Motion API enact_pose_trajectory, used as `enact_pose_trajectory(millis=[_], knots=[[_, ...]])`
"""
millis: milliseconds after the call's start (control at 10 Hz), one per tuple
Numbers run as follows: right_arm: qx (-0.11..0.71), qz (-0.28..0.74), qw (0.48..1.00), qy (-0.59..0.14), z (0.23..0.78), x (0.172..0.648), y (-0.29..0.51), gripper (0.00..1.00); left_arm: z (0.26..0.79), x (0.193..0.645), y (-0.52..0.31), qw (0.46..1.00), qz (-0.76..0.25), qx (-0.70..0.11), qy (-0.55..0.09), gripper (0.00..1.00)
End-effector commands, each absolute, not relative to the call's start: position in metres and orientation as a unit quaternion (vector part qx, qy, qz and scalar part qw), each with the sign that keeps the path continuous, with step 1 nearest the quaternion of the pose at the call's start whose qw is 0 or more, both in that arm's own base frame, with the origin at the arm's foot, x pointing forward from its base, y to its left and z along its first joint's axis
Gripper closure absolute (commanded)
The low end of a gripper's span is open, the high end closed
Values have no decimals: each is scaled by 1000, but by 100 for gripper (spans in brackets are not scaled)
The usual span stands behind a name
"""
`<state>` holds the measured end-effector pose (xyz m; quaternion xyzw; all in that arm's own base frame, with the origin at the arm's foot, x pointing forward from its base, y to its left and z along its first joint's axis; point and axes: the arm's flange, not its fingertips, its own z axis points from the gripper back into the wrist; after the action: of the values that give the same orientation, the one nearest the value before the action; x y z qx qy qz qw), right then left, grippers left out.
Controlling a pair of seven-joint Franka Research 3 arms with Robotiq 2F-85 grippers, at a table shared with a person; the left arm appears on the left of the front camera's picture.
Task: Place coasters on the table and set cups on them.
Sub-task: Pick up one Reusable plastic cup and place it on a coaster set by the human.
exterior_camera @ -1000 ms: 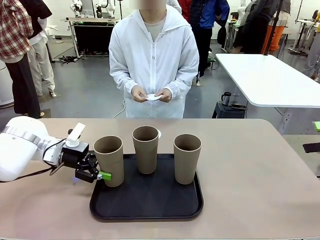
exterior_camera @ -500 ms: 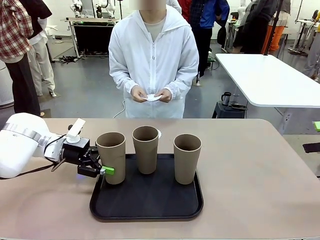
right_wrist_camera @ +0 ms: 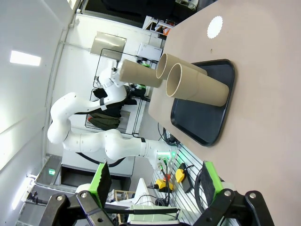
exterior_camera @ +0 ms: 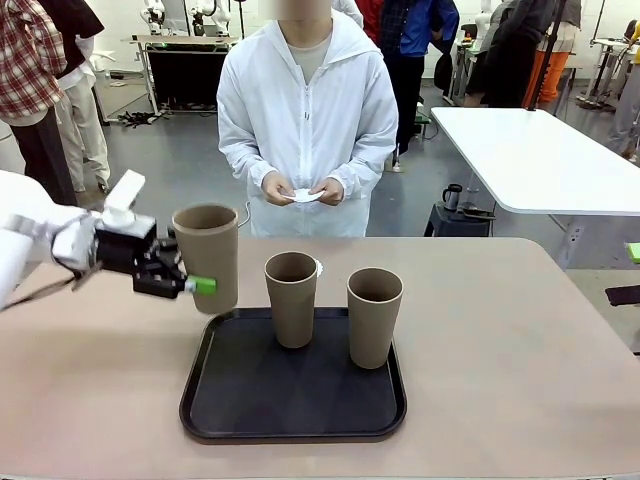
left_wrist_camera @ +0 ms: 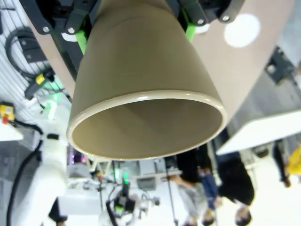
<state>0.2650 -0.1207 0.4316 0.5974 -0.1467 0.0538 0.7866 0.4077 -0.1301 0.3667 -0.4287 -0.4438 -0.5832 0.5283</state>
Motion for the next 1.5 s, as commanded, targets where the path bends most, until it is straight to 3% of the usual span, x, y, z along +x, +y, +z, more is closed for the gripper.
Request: enact_pose_trajectory(millis=[0,600,700,1000,1400], knots=[[602,58,782,-151,431,266,-123,0,401,414,-139,562,-567,-429,-423,100],[602,58,782,-151,431,266,-123,0,412,413,-135,551,-568,-427,-438,100],[602,58,782,-151,431,266,-123,0,414,414,-135,556,-563,-430,-435,15],[602,58,782,-151,431,266,-123,0,397,524,-128,538,-577,-420,-449,15],[602,58,782,-151,431,266,-123,0,360,613,-128,525,-590,-390,-473,15]])
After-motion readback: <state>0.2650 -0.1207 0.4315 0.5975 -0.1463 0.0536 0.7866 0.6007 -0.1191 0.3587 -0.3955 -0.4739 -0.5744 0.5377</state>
